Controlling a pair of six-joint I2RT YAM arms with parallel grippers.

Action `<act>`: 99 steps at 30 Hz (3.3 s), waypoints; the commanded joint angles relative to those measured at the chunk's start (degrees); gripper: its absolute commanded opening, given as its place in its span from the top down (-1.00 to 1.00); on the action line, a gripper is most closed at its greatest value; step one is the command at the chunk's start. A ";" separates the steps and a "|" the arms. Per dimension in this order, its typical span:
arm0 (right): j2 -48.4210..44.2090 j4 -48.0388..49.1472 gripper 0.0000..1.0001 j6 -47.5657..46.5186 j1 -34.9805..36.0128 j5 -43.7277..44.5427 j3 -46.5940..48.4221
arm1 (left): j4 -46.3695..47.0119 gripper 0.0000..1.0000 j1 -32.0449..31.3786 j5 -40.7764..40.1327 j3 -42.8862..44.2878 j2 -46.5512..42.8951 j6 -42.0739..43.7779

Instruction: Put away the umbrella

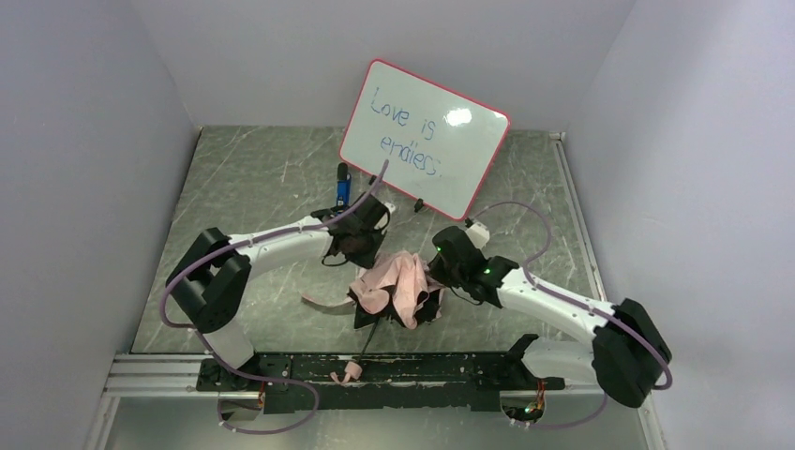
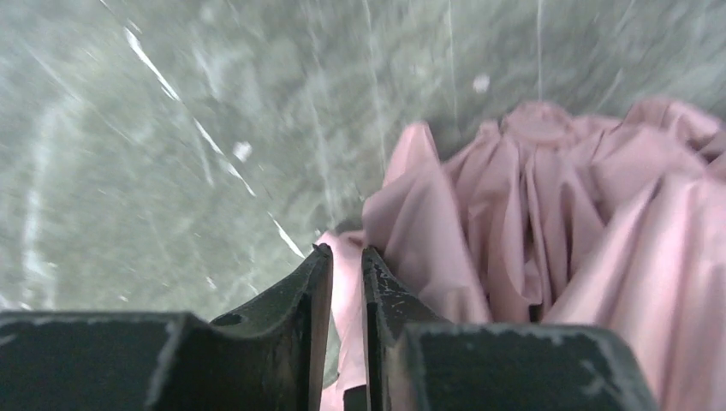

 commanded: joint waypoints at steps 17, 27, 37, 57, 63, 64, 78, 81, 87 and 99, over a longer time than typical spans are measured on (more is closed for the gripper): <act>-7.60 -34.28 0.42 -4.85 -0.27 24.98 9.37 | -3.30 0.52 5.55 -5.09 6.67 -4.58 4.68; -3.52 -35.01 0.41 -8.64 -7.60 27.98 12.06 | -4.29 0.53 8.71 -7.58 3.49 -7.40 6.25; -0.79 -23.43 0.57 -20.12 -19.73 9.90 6.81 | -4.35 0.55 9.17 -8.71 0.74 -5.32 6.34; -1.75 -12.71 1.00 -8.49 -5.79 -9.10 -5.35 | 0.35 0.72 -1.30 0.56 1.73 5.51 4.09; -4.34 1.56 1.00 3.05 -0.34 -14.16 -12.11 | 1.04 0.74 -1.68 4.86 6.99 10.41 6.10; -5.06 6.31 1.00 5.28 0.04 -15.03 -13.98 | 1.01 0.74 -1.79 5.71 8.05 11.24 6.41; 0.46 20.86 1.00 18.79 9.39 -7.19 -12.58 | -2.96 0.79 -6.14 16.20 24.17 21.27 13.55; 0.73 24.76 1.00 21.73 12.94 -3.42 -13.39 | -2.82 0.81 -7.15 18.20 24.93 21.87 14.46; -0.97 24.55 1.00 25.25 17.06 2.32 -14.91 | -2.83 0.83 -7.76 16.29 24.97 21.37 14.57; -14.66 -5.90 1.00 9.86 17.24 3.32 -10.03 | -2.36 0.66 -4.71 -1.78 26.95 6.92 10.89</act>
